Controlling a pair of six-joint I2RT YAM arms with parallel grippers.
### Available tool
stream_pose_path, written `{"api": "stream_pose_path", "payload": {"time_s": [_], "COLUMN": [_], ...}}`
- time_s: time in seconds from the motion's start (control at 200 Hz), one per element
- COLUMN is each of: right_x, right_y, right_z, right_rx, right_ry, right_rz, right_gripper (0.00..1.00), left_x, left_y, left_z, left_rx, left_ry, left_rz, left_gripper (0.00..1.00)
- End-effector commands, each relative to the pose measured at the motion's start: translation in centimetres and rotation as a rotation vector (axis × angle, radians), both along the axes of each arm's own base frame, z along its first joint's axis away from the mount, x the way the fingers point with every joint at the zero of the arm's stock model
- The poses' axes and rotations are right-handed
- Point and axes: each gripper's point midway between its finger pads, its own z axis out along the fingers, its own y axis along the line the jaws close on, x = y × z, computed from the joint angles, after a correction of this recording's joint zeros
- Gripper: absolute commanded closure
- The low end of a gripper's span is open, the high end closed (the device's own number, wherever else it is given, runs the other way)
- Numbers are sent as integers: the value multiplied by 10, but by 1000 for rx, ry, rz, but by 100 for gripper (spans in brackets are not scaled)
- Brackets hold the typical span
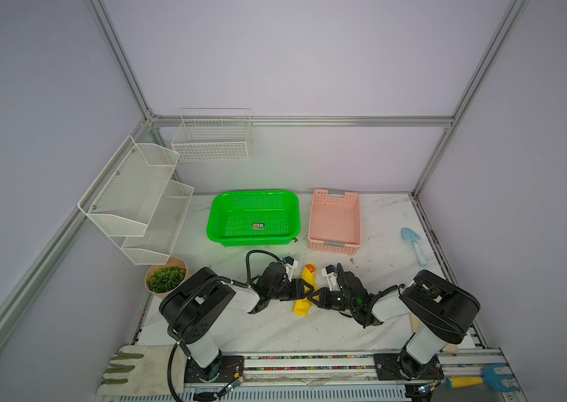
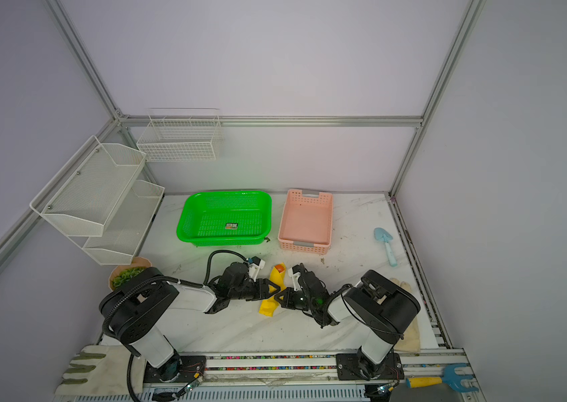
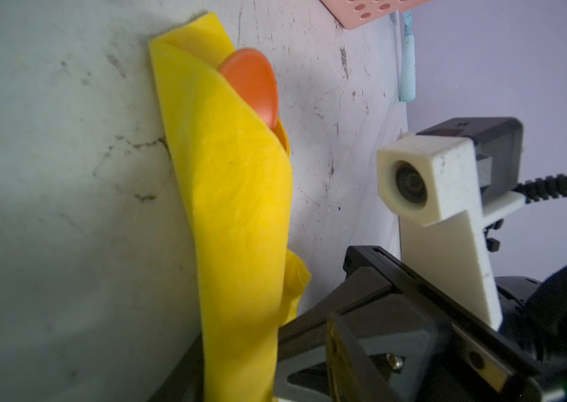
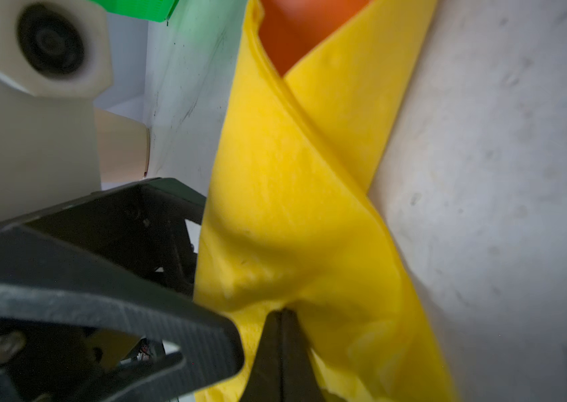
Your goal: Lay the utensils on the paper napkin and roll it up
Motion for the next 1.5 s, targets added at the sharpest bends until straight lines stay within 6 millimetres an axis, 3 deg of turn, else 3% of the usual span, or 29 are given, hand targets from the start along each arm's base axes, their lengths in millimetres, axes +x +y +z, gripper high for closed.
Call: {"api": "stream_pose_path", "payload": {"time_s": [0.0,0.315,0.535,0.69,0.785,1.135,1.27,1.44,1.495], "right_x": [-43,-40,-38,-37,-34,-18,-9,1,3], "right_y": [-45,-48,-47,-47,-47,-44,-39,-28,-23], "right_z": [-68,-62,-58,-52,-41,31,66,124,132], "right_rx": [-248,-271,-266,-259,-260,-179,-126,-45,-44], "right_ry": [212,195,185,173,147,13,-50,-182,-197], "right_rz": [-21,-31,-32,-32,-35,-73,-80,-50,-31], "right_gripper": [100,100,100,100,93,79,70,55,53], "left_x": [-24,-29,-30,-28,-25,-20,-18,-13,-11], "left_y": [21,31,37,33,31,28,27,27,25], "left_z": [-45,-64,-70,-68,-63,-49,-37,-15,-5], "left_rx": [114,185,218,194,165,89,48,19,1], "left_ry": [131,158,163,153,138,90,47,-17,-45], "left_rz": [15,26,30,28,30,35,40,49,49], "left_gripper": [53,73,81,87,89,92,92,92,92]}}
